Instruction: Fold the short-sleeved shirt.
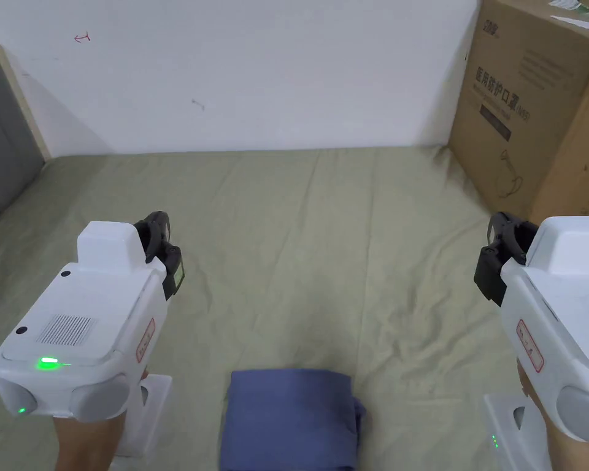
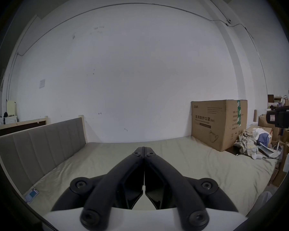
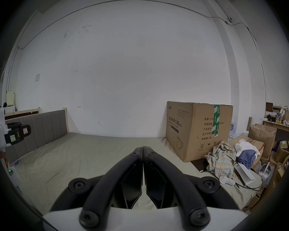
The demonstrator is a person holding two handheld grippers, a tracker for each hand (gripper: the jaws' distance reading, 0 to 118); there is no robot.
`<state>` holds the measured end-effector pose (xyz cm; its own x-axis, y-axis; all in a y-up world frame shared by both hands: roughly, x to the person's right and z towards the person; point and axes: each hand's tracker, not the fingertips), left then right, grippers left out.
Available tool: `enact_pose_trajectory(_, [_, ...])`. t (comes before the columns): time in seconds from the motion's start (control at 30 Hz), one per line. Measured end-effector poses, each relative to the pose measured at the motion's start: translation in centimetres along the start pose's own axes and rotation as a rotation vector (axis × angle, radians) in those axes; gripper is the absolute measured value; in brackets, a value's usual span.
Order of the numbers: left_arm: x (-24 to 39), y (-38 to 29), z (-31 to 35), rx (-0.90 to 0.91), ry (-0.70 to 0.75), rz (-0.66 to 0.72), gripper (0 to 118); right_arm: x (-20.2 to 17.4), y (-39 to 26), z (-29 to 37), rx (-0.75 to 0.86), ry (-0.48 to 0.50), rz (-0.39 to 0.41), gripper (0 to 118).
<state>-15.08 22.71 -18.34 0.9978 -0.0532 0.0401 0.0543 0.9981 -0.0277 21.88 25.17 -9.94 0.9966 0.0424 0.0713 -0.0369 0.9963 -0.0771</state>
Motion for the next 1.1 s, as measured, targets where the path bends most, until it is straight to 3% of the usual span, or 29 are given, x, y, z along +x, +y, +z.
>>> enact_pose_trajectory(0.63, [-0.7,-1.2,-1.1,-0.021,0.005,0.036,1,-1.7,-1.8,-2.6,-0.051,0.046,0.015,0])
enact_pose_trajectory(1.1, [-2.4,-2.7,-3.3,-0.085,0.008,0.076,1,-9.4,-19.2,-10.4,-0.430,0.199,0.032,0])
